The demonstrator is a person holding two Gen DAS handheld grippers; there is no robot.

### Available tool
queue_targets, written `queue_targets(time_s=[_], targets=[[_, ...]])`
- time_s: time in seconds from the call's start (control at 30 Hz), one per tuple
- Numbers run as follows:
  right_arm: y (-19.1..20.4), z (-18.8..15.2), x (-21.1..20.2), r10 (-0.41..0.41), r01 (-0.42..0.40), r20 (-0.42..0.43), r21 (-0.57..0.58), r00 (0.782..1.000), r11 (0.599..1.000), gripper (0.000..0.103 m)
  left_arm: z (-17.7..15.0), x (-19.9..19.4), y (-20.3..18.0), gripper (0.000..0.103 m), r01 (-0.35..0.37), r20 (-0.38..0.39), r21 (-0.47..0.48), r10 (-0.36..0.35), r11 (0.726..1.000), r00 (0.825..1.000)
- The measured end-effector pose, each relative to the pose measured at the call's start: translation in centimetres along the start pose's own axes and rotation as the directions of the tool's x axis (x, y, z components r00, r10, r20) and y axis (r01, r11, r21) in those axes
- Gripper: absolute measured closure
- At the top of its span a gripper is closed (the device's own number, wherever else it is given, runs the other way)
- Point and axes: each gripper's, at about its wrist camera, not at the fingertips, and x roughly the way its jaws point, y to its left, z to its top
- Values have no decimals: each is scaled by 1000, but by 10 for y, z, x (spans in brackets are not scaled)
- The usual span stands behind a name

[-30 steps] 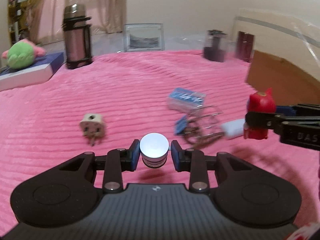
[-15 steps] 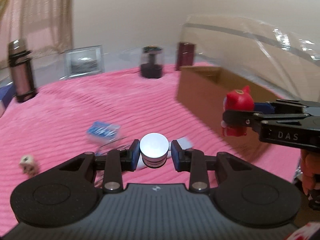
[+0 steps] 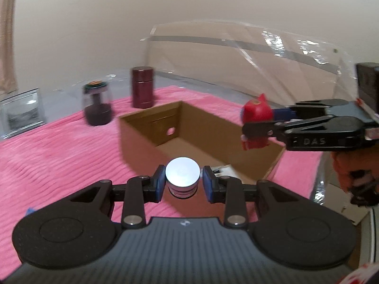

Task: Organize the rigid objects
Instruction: 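Carry the red figurine and white cylinder with both tools into the box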

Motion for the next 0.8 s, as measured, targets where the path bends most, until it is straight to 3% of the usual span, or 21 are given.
queue_targets(time_s=[0.23,0.43,0.63,0.8], targets=[[-60,3,20,47,-59,-142,-82,989,995,60,30,52,-20,75,126,-53,56,-123,990,991],[-82,-12,44,72,-134,-270,-217,960,967,60,41,99,-26,75,182,-146,135,-162,974,976],[-85,-26,78,106,-255,-404,-336,909,907,60,42,133,-22,75,218,-236,186,-172,958,956],[-84,-34,111,92,-326,-516,-384,852,864,60,42,163,-16,75,221,-299,215,-151,951,942]])
